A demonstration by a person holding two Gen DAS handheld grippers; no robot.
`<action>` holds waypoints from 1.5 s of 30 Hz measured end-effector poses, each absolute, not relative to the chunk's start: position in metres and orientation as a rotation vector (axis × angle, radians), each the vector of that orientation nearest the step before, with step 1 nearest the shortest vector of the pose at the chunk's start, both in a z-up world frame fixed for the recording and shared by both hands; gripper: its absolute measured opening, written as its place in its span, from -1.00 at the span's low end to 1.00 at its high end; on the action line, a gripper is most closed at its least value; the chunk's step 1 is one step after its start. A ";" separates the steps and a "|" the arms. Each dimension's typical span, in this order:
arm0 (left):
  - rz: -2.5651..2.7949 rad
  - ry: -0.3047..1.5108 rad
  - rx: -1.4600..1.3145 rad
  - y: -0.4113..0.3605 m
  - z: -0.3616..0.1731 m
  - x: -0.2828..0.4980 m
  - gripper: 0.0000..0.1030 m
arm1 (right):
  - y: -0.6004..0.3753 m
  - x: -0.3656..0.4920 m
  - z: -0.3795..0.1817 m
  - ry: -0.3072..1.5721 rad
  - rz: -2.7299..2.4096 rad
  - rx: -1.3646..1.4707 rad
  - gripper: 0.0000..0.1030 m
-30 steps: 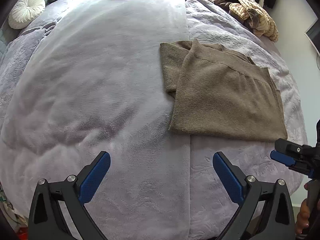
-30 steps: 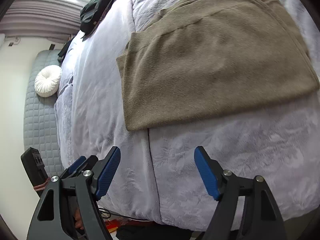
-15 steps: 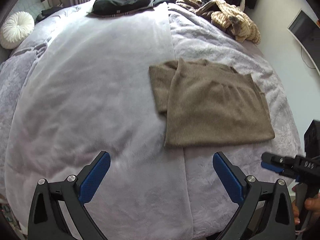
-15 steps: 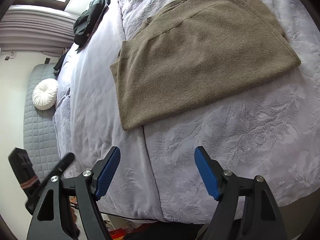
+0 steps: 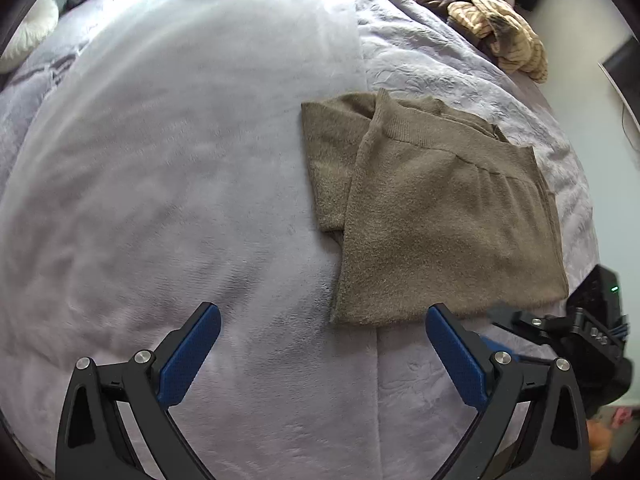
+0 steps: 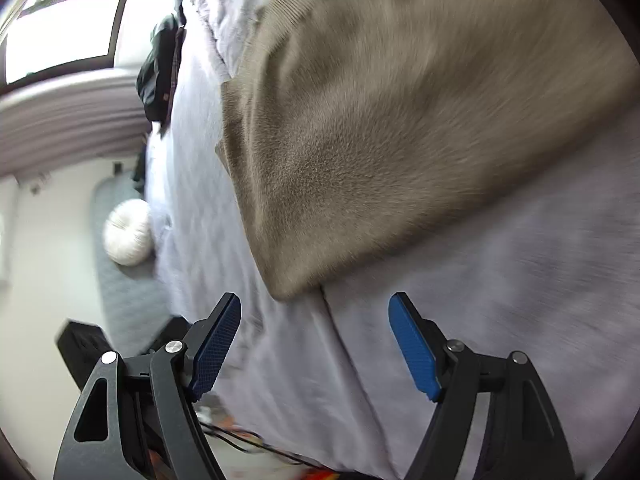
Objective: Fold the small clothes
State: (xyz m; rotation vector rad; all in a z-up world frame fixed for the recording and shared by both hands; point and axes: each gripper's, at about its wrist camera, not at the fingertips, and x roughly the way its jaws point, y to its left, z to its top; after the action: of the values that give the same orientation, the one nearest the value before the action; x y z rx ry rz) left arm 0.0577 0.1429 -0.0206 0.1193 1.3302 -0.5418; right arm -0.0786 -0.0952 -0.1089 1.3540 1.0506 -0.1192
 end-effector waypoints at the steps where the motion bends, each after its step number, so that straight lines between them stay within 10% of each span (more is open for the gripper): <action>1: -0.547 1.341 0.092 0.142 -0.025 0.060 0.99 | -0.094 -0.073 -0.121 1.028 -0.096 1.401 0.54; 9: -0.635 1.445 -0.110 0.128 -0.065 0.092 0.99 | -0.094 -0.051 -0.182 0.822 -0.047 1.688 0.54; 11: -0.669 1.485 -0.189 0.124 -0.077 0.102 0.99 | -0.097 -0.049 -0.184 0.768 -0.025 1.731 0.23; 13: -0.699 1.519 -0.254 0.119 -0.089 0.110 0.99 | -0.101 -0.044 -0.181 0.762 0.001 1.719 -0.80; 28: -0.928 1.591 -0.325 0.024 -0.109 0.155 0.99 | -0.119 -0.025 -0.123 0.764 0.225 1.506 -0.82; 30: -0.910 1.578 -0.231 0.008 -0.105 0.152 0.70 | -0.115 -0.026 -0.126 0.815 0.220 1.483 -0.82; 32: -0.860 1.563 -0.059 -0.007 -0.106 0.146 -0.15 | -0.111 -0.030 -0.130 0.902 0.204 1.449 -0.77; 33: -0.819 1.552 0.045 -0.013 -0.108 0.142 -0.24 | -0.110 -0.034 -0.131 0.952 0.199 1.436 -0.74; 45: -0.769 1.353 0.108 -0.010 -0.073 0.120 -0.40 | -0.192 -0.021 -0.090 1.113 -0.095 0.911 -0.74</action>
State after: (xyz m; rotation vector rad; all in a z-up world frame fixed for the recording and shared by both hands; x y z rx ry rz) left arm 0.1202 -0.0096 -0.0734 0.1082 1.3529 -0.7692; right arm -0.0215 -0.1916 -0.0904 0.9111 1.1131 -0.0953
